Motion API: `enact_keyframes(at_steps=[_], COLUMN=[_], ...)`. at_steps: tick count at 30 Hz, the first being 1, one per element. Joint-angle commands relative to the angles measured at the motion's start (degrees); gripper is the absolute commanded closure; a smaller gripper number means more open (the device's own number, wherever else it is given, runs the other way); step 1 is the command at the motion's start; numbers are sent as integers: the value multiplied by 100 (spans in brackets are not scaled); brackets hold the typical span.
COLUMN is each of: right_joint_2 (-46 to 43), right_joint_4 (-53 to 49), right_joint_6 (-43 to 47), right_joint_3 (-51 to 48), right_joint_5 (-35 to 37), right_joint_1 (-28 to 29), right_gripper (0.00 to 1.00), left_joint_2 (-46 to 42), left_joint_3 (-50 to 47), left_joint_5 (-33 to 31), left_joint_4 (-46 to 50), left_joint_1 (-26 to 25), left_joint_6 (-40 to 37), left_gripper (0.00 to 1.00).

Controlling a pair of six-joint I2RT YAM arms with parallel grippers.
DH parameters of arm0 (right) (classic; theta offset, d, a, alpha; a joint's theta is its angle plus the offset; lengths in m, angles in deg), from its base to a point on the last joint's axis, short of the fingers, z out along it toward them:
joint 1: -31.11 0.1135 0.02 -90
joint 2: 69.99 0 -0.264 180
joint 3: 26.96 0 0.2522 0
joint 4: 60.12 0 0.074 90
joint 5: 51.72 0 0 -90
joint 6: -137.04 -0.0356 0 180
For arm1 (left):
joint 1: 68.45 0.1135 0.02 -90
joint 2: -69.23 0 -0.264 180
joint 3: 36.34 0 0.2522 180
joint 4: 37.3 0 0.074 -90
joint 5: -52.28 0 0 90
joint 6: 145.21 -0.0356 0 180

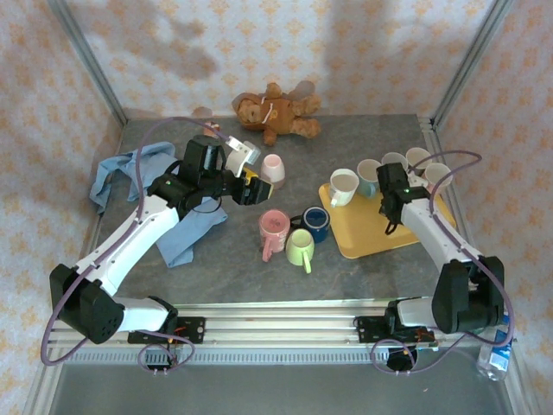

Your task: Turn the mug right side up

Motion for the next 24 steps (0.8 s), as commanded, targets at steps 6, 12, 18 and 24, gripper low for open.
enact_keyframes(at_steps=[6,12,18,24], right_joint_2=[408,574,723,787], right_joint_4=[761,964,1072,1134], right_joint_6=[212,275,314,406], right_joint_3=[184,115,87,95], right_joint_5=[615,639,622,630], right_joint_1=[-175,-224,-246,-255], right_gripper=[100,100,95,80], left_joint_2=[175,200,269,222], left_joint_3=[-111,-214,-178,-209], left_joint_5=[74,632,662,536], left_joint_4=[143,62,125,116], left_joint_1=[-31,-30,-37,-34], left_joint_6=[-268,-510,-575,-574], left_gripper=[35,36,36,37])
